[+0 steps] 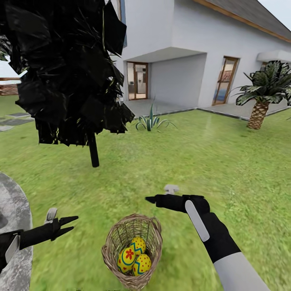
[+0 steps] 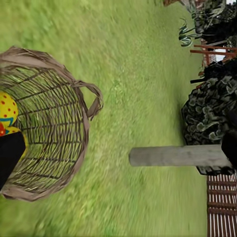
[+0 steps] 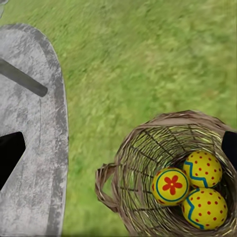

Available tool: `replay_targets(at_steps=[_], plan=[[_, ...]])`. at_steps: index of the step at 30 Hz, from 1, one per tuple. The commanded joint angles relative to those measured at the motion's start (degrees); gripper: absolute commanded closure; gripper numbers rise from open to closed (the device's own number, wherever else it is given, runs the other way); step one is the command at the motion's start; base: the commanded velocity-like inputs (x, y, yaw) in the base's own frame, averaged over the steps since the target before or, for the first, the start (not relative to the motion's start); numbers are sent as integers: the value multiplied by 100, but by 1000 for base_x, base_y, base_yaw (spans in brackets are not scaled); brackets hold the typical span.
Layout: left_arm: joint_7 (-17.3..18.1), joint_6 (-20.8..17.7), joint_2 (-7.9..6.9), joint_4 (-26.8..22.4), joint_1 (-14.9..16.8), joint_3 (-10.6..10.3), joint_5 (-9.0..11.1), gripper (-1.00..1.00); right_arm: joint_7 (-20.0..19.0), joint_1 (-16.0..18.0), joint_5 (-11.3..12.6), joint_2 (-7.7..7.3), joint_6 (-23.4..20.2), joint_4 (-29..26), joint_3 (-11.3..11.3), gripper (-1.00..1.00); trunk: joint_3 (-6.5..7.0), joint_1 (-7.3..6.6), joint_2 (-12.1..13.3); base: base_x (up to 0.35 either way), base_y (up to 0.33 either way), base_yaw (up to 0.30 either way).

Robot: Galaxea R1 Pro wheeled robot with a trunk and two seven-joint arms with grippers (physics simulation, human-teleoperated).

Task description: Take the three Easter eggs out of the wicker basket on the lawn in the garden, then place them on the lawn next to a single tree (choose any tree) so that all three eggs are next to the same tree and none are left in the basket.

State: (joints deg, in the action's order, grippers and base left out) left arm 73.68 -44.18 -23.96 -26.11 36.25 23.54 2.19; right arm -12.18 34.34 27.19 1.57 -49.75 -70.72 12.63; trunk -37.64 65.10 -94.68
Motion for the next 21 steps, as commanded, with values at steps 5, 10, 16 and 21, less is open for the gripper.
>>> replay_targets(at_steps=[5, 10, 16, 21], plan=[[12, -55, 0, 1, 2, 10, 1, -100, -39, 3, -38, 1, -18, -5, -6, -100, -6, -1, -3, 49, -172, 238], [13, -55, -3, 1, 5, 10, 1, -100, -37, 3, -38, 1, -22, -11, -6, -100, -7, -1, -3, 78, -94, 47], [13, -55, -3, 1, 5, 10, 1, -100, -39, 3, -38, 1, -18, -12, -6, -100, -7, -1, -3, 11, -12, 5], [13, -55, -4, 1, 5, 10, 1, -100, -39, 3, -38, 1, -17, -12, -2, -100, -7, -1, -3, 1, -1, 0]])
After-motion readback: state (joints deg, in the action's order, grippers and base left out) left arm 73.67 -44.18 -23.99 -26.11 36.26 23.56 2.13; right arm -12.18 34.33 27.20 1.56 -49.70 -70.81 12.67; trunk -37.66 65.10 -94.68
